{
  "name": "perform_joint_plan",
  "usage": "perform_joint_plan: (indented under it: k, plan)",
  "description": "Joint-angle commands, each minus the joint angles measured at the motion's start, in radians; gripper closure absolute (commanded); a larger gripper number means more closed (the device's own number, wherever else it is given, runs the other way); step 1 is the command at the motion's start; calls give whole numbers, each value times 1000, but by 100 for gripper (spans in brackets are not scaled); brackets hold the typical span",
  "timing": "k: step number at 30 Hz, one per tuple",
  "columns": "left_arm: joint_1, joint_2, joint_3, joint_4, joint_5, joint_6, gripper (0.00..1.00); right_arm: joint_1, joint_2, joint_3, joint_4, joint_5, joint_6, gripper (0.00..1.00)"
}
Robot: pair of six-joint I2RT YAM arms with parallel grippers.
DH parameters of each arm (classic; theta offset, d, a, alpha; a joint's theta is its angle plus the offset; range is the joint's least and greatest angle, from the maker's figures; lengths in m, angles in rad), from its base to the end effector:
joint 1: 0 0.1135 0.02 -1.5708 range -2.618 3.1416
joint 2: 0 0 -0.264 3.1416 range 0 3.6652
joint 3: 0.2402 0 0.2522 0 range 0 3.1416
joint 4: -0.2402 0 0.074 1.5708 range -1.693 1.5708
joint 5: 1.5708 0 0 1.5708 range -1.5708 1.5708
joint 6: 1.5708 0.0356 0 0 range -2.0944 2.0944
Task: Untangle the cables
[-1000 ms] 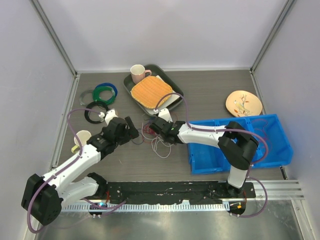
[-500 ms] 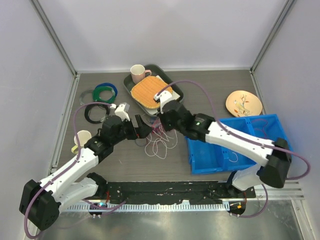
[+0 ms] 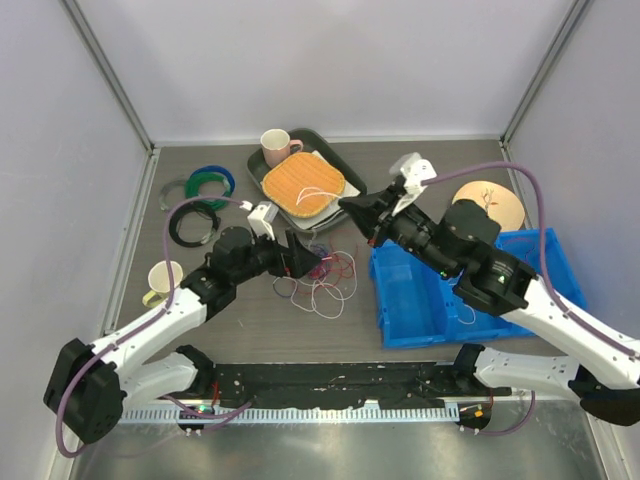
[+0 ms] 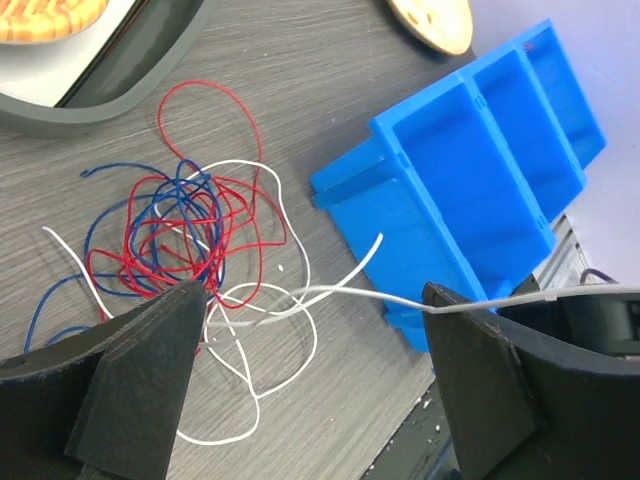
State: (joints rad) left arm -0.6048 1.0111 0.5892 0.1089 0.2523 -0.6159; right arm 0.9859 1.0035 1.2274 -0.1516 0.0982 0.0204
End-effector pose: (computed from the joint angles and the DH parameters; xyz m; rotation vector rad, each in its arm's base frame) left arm 0.1850 -0.1387 0.2582 0.1744 2.0119 -1.0474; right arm 0.1204 0.1755 0.4569 -0.6433 1.4029 0.7326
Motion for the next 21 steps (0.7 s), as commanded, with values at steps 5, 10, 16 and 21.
perform_joint_plan:
  k: [5, 10, 16, 21]
  plan:
    - [-16, 125, 63, 74, 4, -19, 0, 2, -65, 17, 98, 590, -129, 99]
    - [-30, 101, 44, 66, -7, -15, 0, -3, -68, 9, 145, 865, -204, 99]
    - [-30, 60, 34, 0, -54, -19, 0, -6, -109, 1, 107, 1086, -215, 99]
    - [-30, 57, 38, -47, -73, -30, 0, -10, -157, -95, 147, 1221, -191, 99]
